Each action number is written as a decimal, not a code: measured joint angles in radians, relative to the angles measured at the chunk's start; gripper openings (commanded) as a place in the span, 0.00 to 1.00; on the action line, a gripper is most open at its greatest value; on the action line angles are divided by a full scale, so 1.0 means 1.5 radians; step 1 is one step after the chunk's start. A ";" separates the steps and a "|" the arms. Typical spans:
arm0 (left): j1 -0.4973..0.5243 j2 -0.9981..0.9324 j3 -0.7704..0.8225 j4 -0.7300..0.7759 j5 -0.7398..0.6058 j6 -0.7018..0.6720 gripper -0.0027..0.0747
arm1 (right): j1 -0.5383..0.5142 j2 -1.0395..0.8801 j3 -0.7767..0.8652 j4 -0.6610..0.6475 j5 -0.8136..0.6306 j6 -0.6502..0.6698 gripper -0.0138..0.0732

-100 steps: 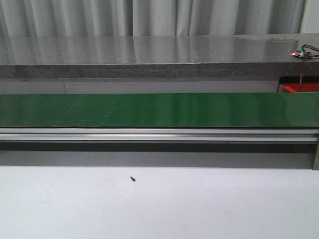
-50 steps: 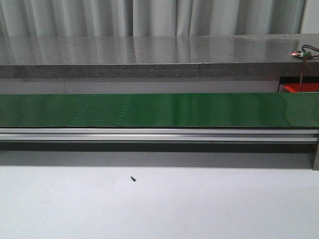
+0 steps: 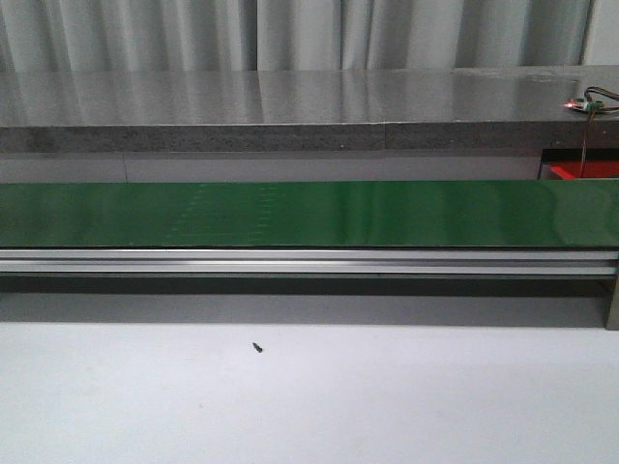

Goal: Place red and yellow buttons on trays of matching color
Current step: 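Carry the yellow button onto the belt and open the left gripper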

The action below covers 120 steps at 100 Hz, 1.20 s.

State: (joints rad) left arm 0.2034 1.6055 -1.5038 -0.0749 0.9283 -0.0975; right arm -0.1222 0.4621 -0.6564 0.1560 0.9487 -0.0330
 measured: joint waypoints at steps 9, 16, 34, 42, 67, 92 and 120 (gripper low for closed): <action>-0.018 0.000 0.031 0.000 -0.005 0.000 0.21 | 0.000 0.000 0.000 0.000 0.000 0.000 0.08; -0.029 0.000 0.051 -0.003 -0.019 0.000 0.21 | 0.000 0.000 0.000 0.000 0.000 0.000 0.08; -0.042 0.000 0.102 -0.011 -0.072 0.000 0.21 | 0.000 0.000 0.000 0.000 0.000 0.000 0.08; -0.042 0.000 0.118 -0.014 -0.089 0.000 0.21 | 0.000 0.000 0.000 0.000 0.000 0.000 0.08; -0.042 0.041 0.125 -0.036 -0.105 0.002 0.21 | 0.000 0.000 0.000 0.000 0.000 0.000 0.08; -0.042 0.047 0.126 -0.039 -0.109 0.021 0.59 | 0.000 0.000 0.000 0.000 0.000 0.000 0.08; -0.042 0.047 0.126 -0.039 -0.110 0.028 0.76 | 0.000 0.000 0.000 0.000 0.000 0.000 0.08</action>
State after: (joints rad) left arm 0.1405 1.6754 -1.3149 -0.1338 0.7629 -0.0561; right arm -0.1222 0.4621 -0.6564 0.1560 0.9487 -0.0330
